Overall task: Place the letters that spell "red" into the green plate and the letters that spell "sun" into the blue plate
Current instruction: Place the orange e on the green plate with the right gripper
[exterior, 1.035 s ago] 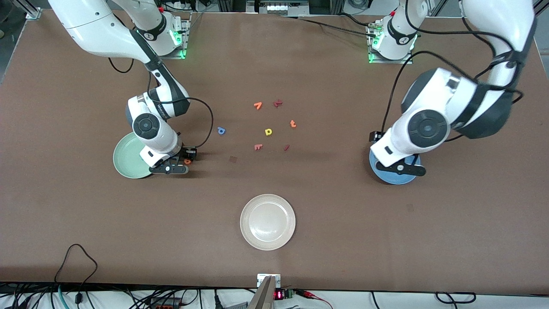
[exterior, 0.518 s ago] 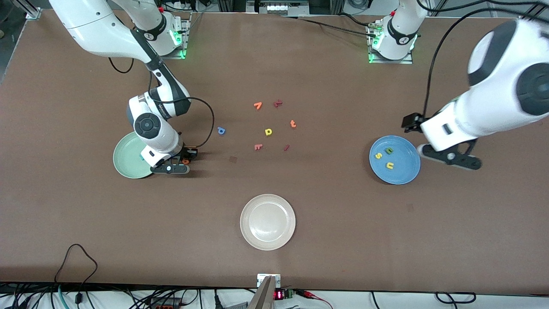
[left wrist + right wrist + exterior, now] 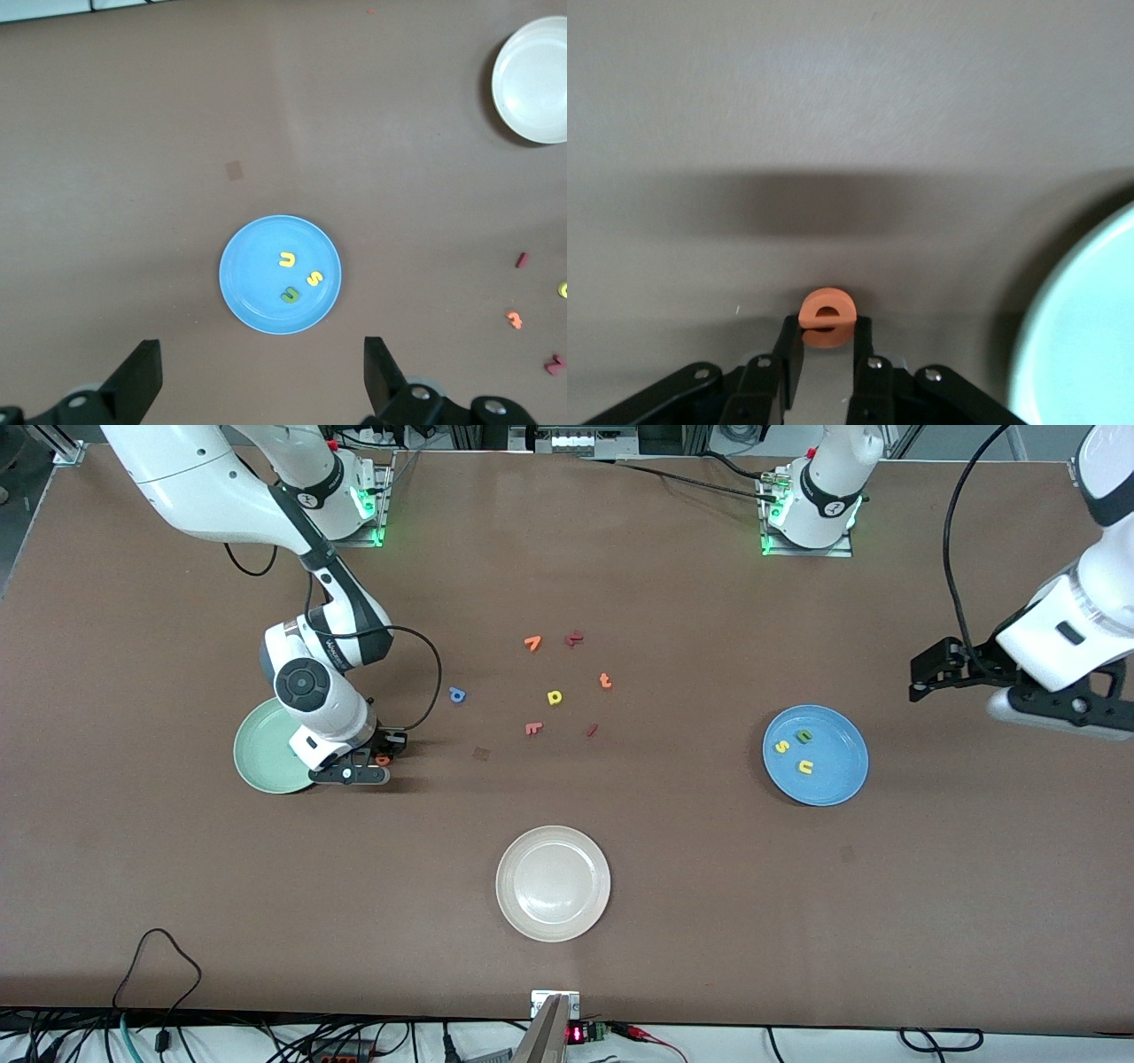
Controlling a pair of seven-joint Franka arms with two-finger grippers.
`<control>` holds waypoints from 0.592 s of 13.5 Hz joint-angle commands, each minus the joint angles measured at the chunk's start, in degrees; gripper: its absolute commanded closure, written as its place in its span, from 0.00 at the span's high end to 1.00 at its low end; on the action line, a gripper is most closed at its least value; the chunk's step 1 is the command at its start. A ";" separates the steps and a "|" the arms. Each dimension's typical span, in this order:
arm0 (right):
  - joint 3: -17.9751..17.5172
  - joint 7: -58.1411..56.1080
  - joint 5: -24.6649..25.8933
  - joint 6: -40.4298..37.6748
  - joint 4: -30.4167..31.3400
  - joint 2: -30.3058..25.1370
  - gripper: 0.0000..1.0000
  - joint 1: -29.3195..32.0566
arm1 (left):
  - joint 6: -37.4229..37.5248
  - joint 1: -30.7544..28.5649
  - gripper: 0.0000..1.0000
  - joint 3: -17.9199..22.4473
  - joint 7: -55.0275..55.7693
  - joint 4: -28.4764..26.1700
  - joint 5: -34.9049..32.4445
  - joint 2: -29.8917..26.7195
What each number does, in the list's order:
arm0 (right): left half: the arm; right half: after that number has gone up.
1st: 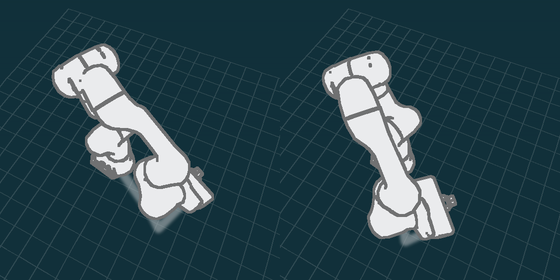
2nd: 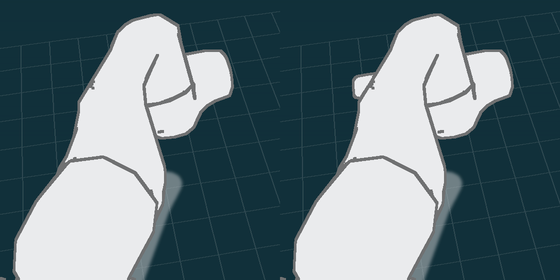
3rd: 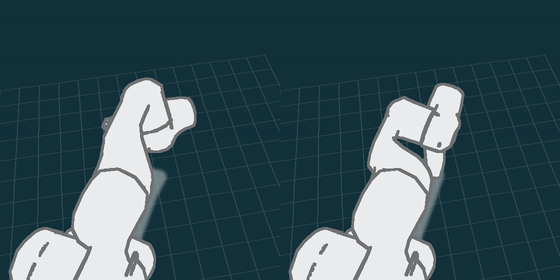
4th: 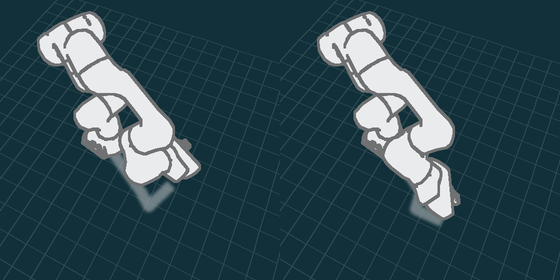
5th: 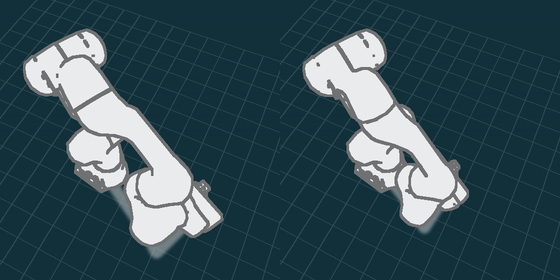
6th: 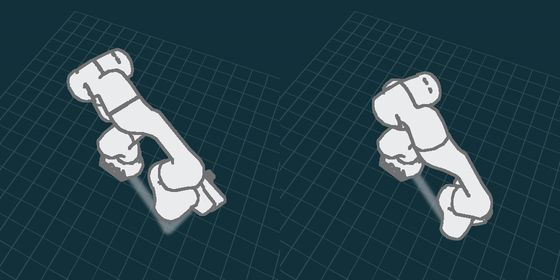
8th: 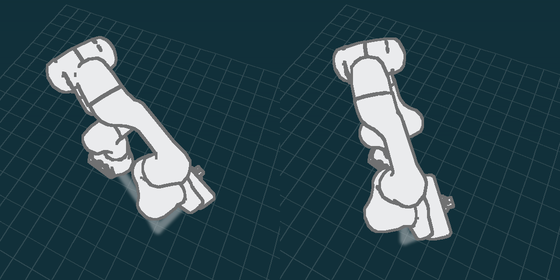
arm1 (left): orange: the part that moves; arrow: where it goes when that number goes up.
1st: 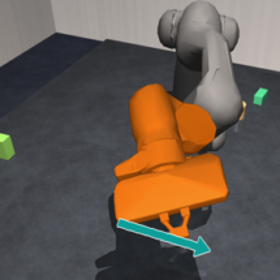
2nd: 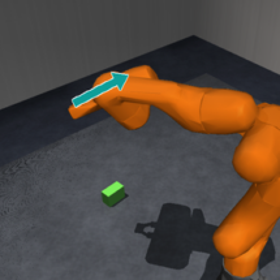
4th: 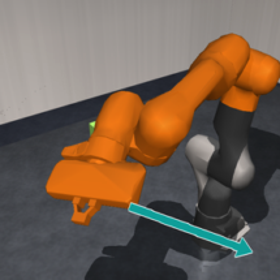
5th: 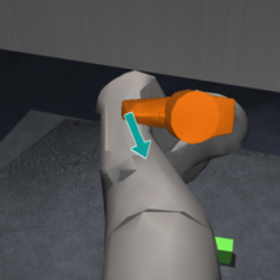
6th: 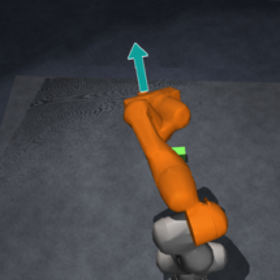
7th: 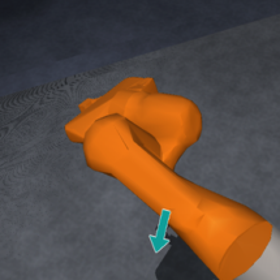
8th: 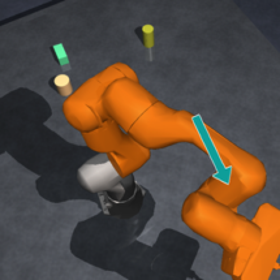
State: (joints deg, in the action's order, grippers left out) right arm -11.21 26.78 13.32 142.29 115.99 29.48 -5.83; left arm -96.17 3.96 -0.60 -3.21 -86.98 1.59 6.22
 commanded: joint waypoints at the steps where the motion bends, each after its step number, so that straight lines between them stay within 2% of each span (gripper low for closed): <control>1: -0.13 -4.43 -0.66 -7.88 0.38 -8.10 0.05 3.97 | -1.93 -0.27 1.00 1.66 -0.74 -8.63 0.96 -6.29; 4: -0.13 -15.33 -0.66 -10.55 1.43 -10.58 0.05 11.87 | 2.64 -1.06 1.00 1.30 -1.53 -8.82 0.88 -7.01; 7: -0.22 -15.79 -0.66 -5.82 4.76 -8.40 0.07 14.44 | 3.62 -1.33 1.00 1.30 -1.53 -8.56 0.79 -6.92; 8: -0.22 -15.79 -0.66 -3.97 5.64 -7.26 0.11 14.70 | 3.62 -1.24 1.00 1.30 -1.45 -8.39 0.79 -6.83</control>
State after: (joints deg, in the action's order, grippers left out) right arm -10.58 11.26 13.27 134.54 119.27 20.45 8.37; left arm -93.07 3.10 0.74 -3.39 -94.43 1.59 0.71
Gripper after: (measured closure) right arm 0.736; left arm 0.000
